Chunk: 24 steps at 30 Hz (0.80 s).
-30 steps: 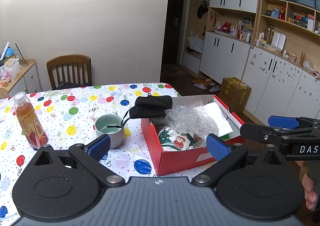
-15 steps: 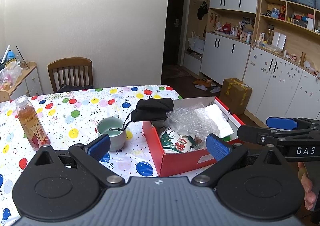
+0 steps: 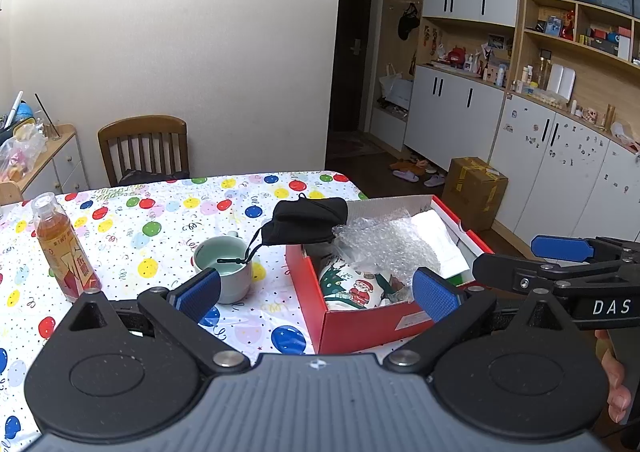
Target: Organize soft objects
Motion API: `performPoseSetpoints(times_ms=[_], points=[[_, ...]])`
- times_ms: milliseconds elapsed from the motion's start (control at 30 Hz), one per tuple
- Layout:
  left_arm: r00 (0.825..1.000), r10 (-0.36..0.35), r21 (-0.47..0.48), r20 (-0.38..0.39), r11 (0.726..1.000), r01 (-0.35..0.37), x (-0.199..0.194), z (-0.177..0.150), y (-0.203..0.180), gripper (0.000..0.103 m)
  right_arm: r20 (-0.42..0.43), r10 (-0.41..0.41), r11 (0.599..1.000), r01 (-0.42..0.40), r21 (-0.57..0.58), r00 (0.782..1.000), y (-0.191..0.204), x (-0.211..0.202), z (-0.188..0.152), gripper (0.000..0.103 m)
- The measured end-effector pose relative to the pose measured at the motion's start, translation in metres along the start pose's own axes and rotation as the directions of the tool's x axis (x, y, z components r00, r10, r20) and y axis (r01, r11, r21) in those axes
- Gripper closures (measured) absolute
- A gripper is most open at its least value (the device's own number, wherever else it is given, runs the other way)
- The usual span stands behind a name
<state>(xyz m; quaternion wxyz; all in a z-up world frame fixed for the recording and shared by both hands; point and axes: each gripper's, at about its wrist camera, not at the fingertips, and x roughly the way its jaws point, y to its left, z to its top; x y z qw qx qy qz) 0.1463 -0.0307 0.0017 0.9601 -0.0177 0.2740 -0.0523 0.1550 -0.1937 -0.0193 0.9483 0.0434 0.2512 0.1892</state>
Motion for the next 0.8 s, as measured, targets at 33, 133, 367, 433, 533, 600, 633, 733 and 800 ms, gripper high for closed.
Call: performPoseSetpoints(times_ms=[33, 133, 367, 433, 533, 600, 633, 733, 800], points=[[1.0, 0.0, 0.0, 0.001, 1.0, 0.0, -0.0001, -0.0001, -0.0001, 0.0, -0.001, 0.003, 1.0, -0.003, 0.0, 1.0, -0.0004, 0.0001, 0.0001, 0.0], [1.0, 0.002, 0.0, 0.0, 1.0, -0.002, 0.0002, 0.0001, -0.0002, 0.0, -0.002, 0.005, 1.0, -0.005, 0.002, 1.0, -0.0011, -0.0004, 0.0007, 0.0], [1.0, 0.001, 0.002, 0.001, 1.0, -0.001, 0.0002, -0.0002, -0.0013, 0.0, -0.003, 0.007, 1.0, -0.007, 0.008, 1.0, -0.0038, -0.0005, 0.0005, 0.0], [1.0, 0.001, 0.002, 0.001, 1.0, -0.001, 0.0004, 0.0001, -0.0011, 0.0, -0.002, 0.006, 1.0, -0.006, 0.006, 1.0, -0.0038, -0.0006, 0.0005, 0.0], [1.0, 0.0, 0.002, 0.003, 1.0, 0.0, 0.0001, 0.0, -0.0016, 0.0, -0.001, 0.006, 1.0, -0.006, 0.007, 1.0, -0.005, -0.0007, 0.0, 0.0], [1.0, 0.001, 0.002, 0.002, 1.0, -0.001, 0.0009, 0.0002, -0.002, 0.0, -0.002, 0.006, 1.0, -0.006, 0.007, 1.0, -0.0051, -0.0007, 0.0, 0.0], [1.0, 0.001, 0.002, 0.001, 1.0, -0.001, 0.0009, 0.0002, -0.0019, 0.0, -0.002, 0.006, 1.0, -0.006, 0.007, 1.0, -0.0051, -0.0007, 0.0001, 0.0], [1.0, 0.001, 0.001, 0.001, 1.0, -0.001, 0.0009, 0.0003, -0.0021, 0.0, -0.002, 0.007, 1.0, -0.007, 0.007, 1.0, -0.0053, -0.001, -0.0006, 0.0], [1.0, 0.001, 0.002, 0.002, 1.0, -0.001, 0.0009, 0.0002, -0.0021, 0.0, -0.003, 0.007, 1.0, -0.007, 0.008, 1.0, -0.0049, -0.0016, -0.0008, 0.0]])
